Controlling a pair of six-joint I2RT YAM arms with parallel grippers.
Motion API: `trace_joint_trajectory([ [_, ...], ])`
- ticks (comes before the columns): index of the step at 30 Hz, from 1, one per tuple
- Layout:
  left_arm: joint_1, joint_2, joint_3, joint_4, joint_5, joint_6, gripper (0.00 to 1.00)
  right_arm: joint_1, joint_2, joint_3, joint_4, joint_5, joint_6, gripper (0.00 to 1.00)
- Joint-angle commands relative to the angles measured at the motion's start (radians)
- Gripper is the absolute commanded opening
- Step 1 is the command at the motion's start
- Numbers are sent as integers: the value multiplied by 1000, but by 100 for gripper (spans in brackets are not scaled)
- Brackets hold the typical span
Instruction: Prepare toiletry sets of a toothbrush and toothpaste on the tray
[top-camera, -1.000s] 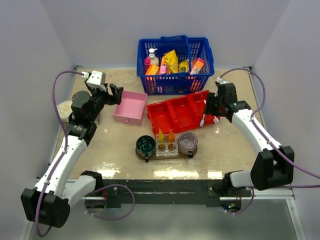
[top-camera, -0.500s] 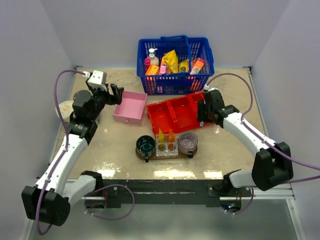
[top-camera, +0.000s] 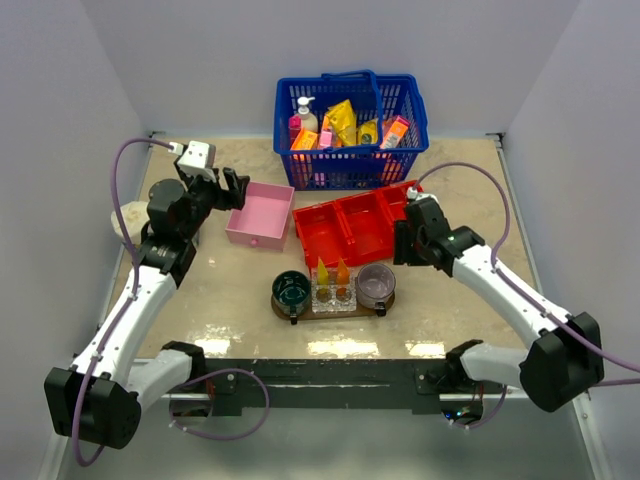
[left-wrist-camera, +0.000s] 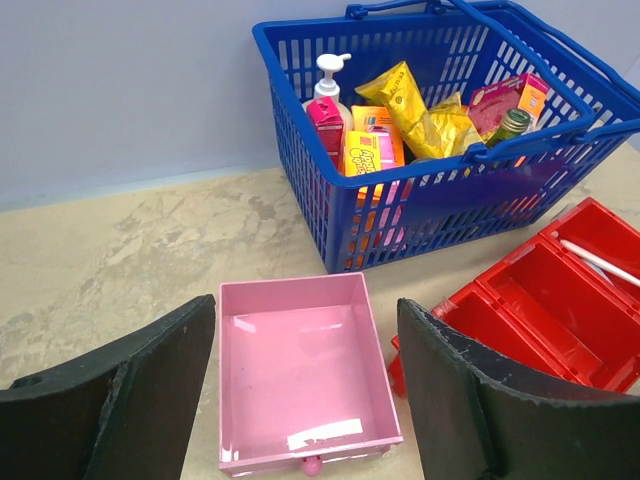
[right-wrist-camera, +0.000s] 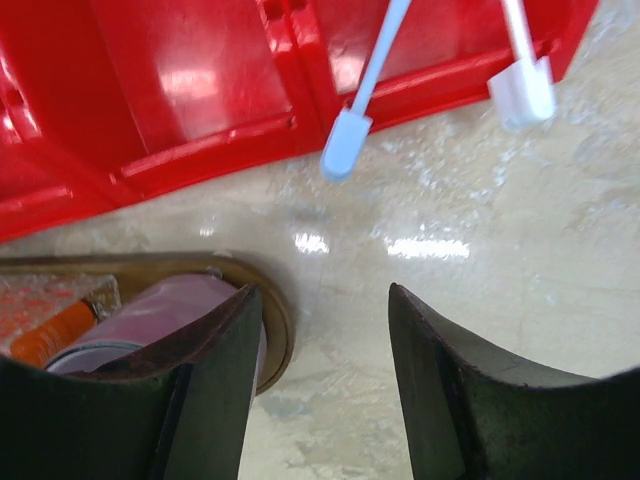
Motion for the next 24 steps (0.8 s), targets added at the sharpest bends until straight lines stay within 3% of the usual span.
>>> trace_joint_trajectory([
  [1, 6, 2, 0, 42, 14, 10, 77, 32, 22, -28, -27, 69, 44, 57],
  [6, 6, 2, -1, 44, 20, 7, 77, 6, 90, 64, 18, 102, -6, 59],
  [10, 6, 2, -1, 44, 19, 10, 77, -118, 134, 90, 97, 0, -44, 56],
  [19, 6, 8, -1, 45, 25, 7, 77, -120, 268, 129, 180, -101, -41, 52],
  [24, 6, 12, -1, 45, 28, 7, 78, -119, 295, 112, 179, -40, -41, 51],
])
